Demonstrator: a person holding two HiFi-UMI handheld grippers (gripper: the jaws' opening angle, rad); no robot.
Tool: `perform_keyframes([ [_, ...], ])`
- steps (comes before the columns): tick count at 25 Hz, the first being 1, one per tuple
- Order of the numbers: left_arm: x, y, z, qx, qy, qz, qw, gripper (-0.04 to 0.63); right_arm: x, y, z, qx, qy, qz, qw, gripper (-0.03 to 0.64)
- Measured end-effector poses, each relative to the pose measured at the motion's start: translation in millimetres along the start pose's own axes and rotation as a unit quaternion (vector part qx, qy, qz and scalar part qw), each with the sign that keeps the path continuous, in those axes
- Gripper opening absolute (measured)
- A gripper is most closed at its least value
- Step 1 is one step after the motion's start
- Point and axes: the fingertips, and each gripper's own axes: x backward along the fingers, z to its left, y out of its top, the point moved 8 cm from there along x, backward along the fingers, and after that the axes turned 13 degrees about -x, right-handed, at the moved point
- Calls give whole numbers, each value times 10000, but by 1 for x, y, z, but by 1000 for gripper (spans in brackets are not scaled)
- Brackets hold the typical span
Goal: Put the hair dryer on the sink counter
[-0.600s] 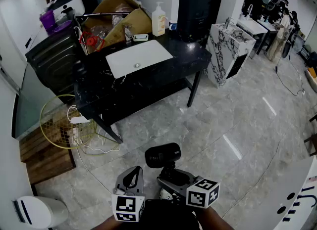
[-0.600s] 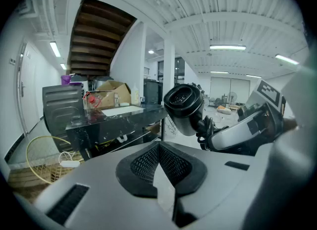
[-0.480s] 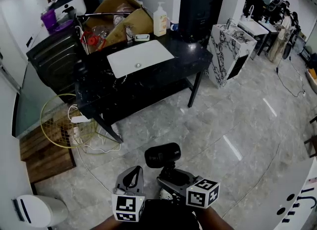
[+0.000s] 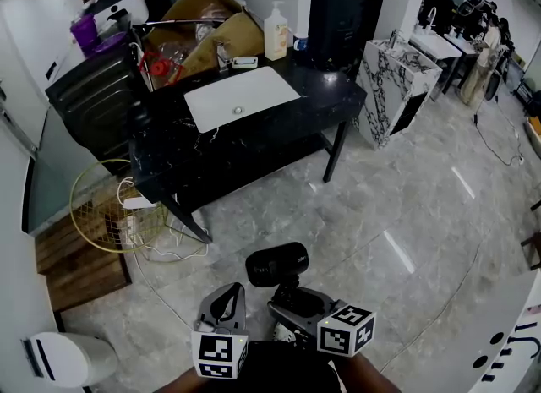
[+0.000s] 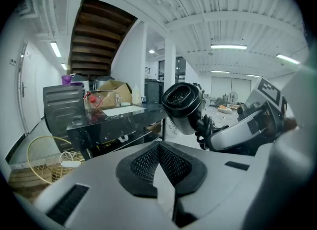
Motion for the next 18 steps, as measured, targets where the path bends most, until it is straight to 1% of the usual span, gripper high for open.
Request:
perform_keyframes([
  [8,4,-7,23,61,159,69,9998,8,-22,10,9,-25,152,-19,9999,270],
  [18,8,-14,84,208,438,47,9988,8,-79,29,33,32,247,45,9997,270],
])
